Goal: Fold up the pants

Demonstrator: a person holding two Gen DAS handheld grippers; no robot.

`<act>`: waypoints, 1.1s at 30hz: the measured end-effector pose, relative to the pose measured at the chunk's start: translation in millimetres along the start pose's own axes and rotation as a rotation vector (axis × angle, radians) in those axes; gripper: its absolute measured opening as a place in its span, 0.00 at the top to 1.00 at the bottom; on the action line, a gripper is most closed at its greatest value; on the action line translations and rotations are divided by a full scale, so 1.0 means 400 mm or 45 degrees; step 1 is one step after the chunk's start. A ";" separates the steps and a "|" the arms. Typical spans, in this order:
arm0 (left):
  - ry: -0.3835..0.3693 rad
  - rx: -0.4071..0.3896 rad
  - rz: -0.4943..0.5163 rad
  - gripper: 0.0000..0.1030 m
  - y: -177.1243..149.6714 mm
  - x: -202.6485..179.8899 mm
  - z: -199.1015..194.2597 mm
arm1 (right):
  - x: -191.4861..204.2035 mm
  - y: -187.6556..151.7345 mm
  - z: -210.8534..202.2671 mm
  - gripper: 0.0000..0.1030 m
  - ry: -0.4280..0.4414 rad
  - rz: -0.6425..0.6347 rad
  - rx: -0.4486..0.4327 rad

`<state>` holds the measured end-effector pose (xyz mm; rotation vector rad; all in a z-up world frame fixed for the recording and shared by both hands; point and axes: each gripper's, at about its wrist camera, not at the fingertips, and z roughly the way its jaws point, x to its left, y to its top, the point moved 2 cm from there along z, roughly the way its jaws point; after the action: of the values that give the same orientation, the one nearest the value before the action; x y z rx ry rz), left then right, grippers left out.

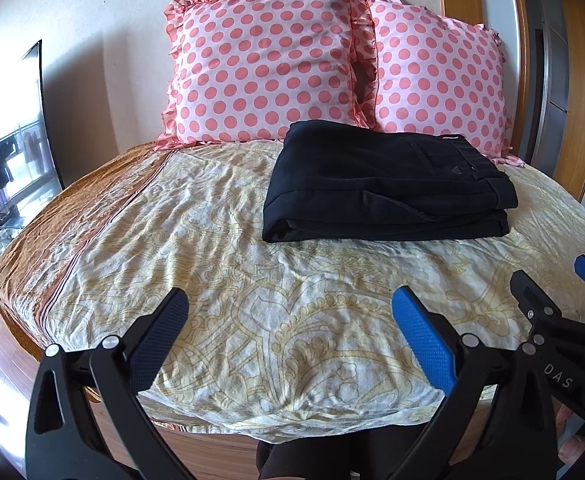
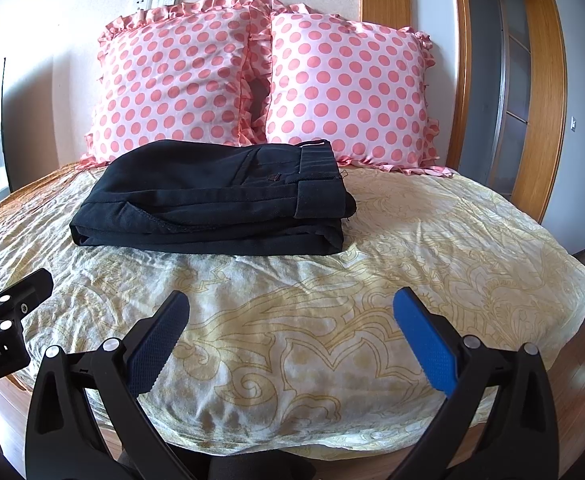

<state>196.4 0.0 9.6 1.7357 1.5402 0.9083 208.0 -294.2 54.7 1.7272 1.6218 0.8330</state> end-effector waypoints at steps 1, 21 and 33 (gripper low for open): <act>-0.002 0.001 0.000 0.02 0.000 -0.001 0.000 | 0.000 0.000 0.000 0.01 0.000 0.000 0.000; -0.009 0.014 -0.015 0.02 -0.003 -0.005 0.009 | 0.001 -0.002 0.007 0.01 0.000 0.000 0.003; -0.004 0.009 -0.024 0.02 -0.006 -0.004 0.010 | 0.000 -0.002 0.008 0.01 0.001 -0.001 0.006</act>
<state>198.2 -1.5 5.3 1.7242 1.5571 0.8914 210.0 -294.2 52.2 1.7296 1.6262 0.8301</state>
